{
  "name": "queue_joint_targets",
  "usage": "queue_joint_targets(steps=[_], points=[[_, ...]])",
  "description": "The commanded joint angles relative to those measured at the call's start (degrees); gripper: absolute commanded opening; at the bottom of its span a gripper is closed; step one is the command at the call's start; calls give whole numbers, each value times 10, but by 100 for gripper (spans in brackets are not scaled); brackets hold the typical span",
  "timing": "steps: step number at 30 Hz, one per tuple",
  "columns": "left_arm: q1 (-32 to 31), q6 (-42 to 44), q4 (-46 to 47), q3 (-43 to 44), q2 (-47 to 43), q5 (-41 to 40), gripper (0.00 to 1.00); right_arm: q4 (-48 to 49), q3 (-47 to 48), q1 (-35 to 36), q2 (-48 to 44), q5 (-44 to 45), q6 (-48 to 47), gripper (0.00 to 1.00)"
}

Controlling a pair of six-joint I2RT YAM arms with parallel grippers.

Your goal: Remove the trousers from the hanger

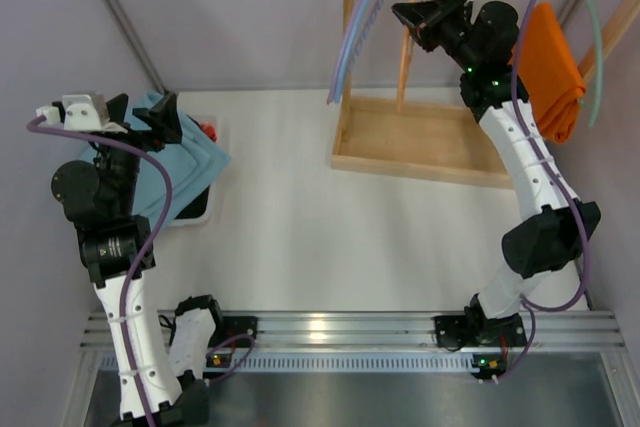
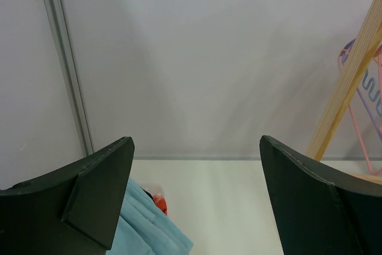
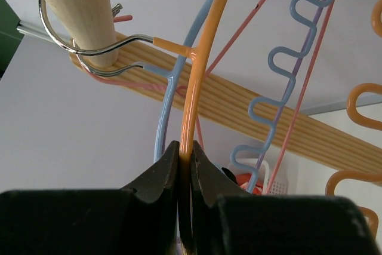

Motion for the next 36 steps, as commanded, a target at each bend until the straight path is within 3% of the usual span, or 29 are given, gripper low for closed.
queue_joint_targets(steps=[1,12,14,15,19,22,27,30,36], points=[[1,6,8,-9,-8,-1,92,58,25,15,7,1,-19,0],[0,12,-6,-6,-5,9,92,75,45,40,26,1,-40,0],[0,12,-6,-7,-5,9,93,72,36,40,21,1,-44,9],[0,10,-6,-7,-1,14,93,67,20,40,-1,-1,-51,29],[0,7,-18,3,11,26,94,54,-15,36,-33,-5,-63,68],[0,6,-32,13,26,42,96,35,-45,26,-73,-6,-84,81],[0,5,-76,54,78,81,99,-3,-88,-9,-135,-13,-117,99],[1,7,-131,105,130,129,99,-30,-113,-32,-176,-21,-152,99],[-13,-22,-133,120,185,194,99,-100,-174,-56,-274,-41,-265,99]])
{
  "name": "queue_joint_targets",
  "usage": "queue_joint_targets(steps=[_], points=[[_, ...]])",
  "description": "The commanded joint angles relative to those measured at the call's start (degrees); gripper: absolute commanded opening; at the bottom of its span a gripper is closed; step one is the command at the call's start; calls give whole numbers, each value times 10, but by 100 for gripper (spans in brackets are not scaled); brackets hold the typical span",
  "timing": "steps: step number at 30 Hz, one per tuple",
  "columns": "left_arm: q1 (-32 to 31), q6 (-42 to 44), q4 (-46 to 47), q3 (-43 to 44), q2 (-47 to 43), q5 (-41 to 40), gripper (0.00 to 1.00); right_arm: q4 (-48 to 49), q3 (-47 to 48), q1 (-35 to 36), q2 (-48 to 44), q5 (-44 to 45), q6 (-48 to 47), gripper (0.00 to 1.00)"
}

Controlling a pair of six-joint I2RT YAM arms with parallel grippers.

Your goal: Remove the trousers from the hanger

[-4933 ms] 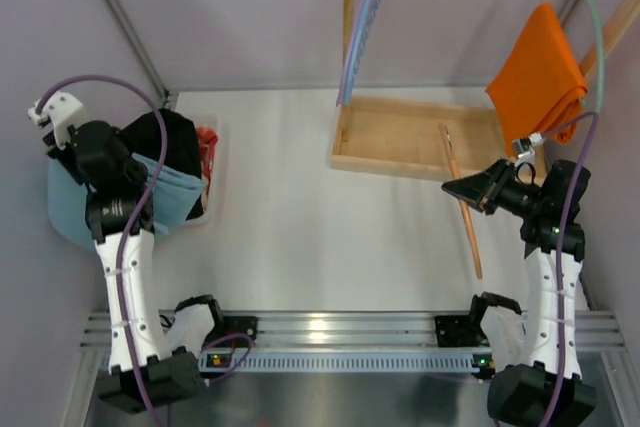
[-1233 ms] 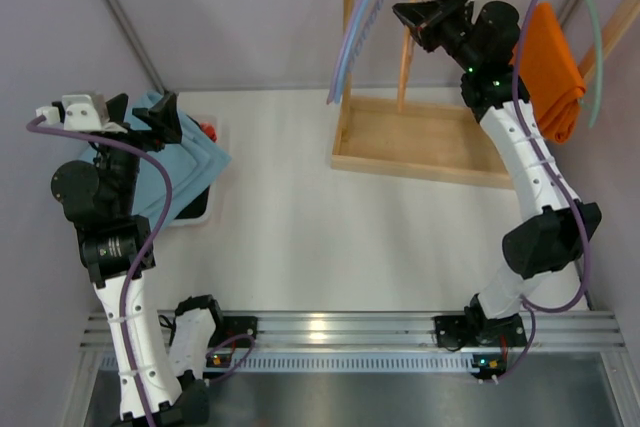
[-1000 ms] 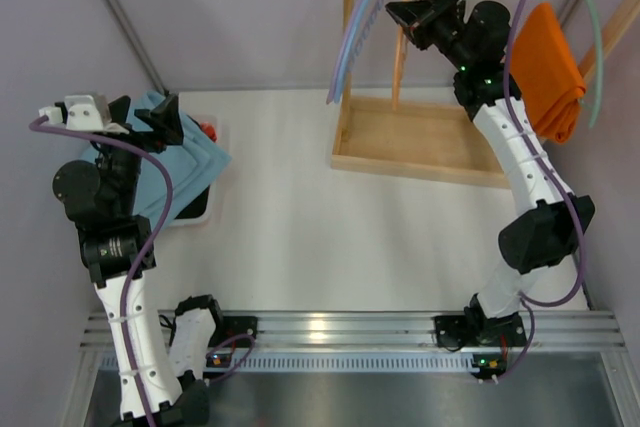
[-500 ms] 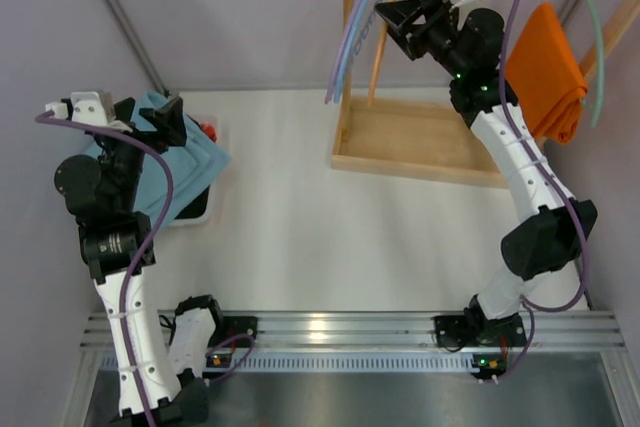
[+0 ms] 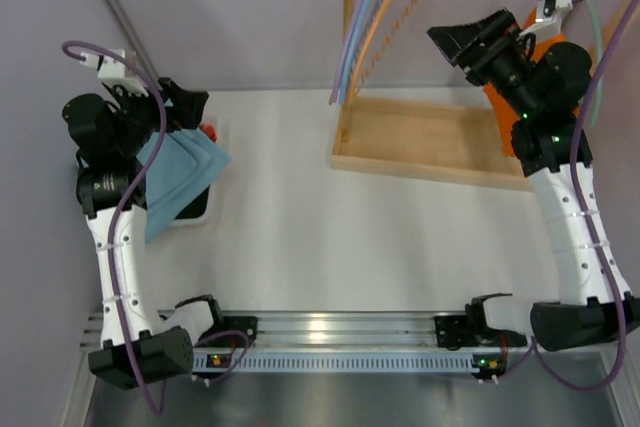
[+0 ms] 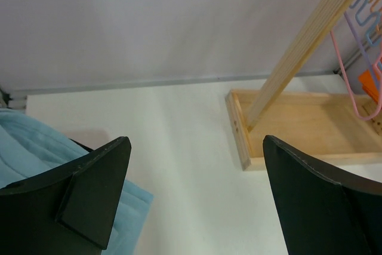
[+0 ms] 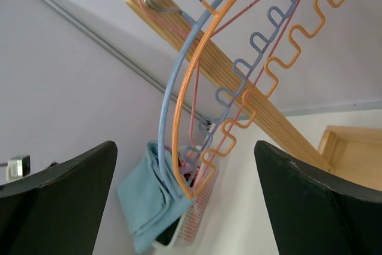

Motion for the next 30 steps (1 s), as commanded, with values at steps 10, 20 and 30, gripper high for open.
queue_joint_targets(steps=[10,20,30], points=[[-352,153,-127,82,132,-188,99,-185,-164,-6,-251,-15,-288,99],[-424,148,-158,4,159,-232,99,-309,-265,-17,-387,4,-411,99],[-424,141,-160,-30,111,-284,99,-317,-309,-39,-428,-24,-403,99]])
